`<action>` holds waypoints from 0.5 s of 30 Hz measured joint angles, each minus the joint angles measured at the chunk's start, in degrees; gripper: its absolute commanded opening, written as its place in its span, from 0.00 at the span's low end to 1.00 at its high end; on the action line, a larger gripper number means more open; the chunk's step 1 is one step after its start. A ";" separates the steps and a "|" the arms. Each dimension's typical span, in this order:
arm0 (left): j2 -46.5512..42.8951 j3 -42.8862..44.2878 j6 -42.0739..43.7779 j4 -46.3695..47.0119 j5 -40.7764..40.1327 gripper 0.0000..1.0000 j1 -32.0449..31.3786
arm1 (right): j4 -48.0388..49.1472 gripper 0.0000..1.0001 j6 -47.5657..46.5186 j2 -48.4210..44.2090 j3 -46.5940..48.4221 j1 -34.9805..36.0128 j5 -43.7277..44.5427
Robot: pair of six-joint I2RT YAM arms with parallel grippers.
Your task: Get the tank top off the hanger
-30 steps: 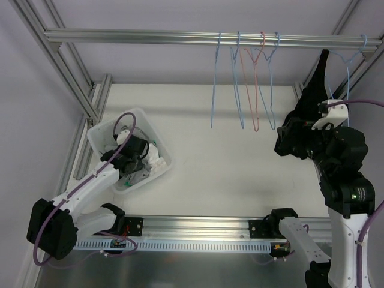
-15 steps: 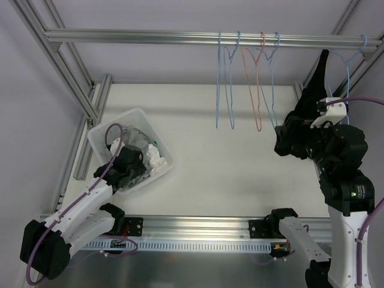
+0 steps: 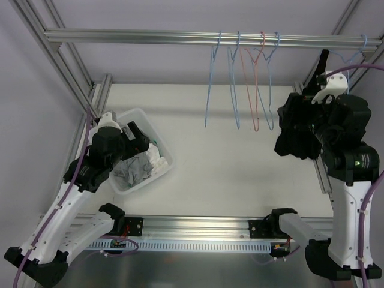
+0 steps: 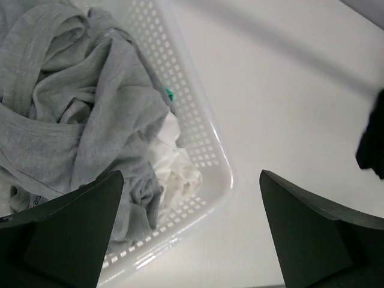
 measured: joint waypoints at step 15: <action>-4.24 14.16 17.55 -16.11 5.16 0.99 -0.02 | -6.29 1.00 -5.73 15.87 19.63 -18.73 -0.61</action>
